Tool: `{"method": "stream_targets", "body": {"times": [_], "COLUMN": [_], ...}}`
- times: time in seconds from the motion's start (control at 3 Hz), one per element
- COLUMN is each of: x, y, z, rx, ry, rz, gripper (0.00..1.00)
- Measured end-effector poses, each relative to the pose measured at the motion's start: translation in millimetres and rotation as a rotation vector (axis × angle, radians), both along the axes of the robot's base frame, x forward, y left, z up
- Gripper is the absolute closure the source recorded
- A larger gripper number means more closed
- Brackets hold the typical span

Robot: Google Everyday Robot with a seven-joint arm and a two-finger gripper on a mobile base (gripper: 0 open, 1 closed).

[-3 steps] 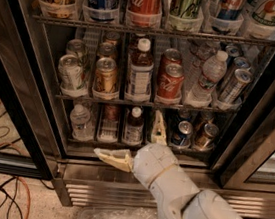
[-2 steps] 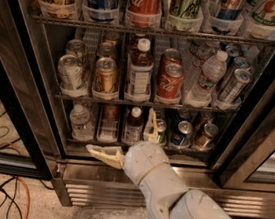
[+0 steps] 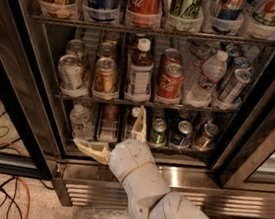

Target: Pick orange can from middle shelf of fridge

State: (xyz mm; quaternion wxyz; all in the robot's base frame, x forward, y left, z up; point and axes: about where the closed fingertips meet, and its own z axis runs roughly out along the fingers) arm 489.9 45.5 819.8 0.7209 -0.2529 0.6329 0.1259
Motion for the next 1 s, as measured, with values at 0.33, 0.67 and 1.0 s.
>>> {"method": "stream_targets", "body": {"times": [0.33,0.67,1.0], "x": [0.0,4.8,21.0], "y": [0.0,4.3,7.1], "z": [0.0,-3.6,-8.0], "rx": [0.000,0.047,0.105], "ry": [0.000,0.050,0.125], "rz": [0.000,-0.030,-0.099], "gripper": [0.00,0.00,0.00]}}
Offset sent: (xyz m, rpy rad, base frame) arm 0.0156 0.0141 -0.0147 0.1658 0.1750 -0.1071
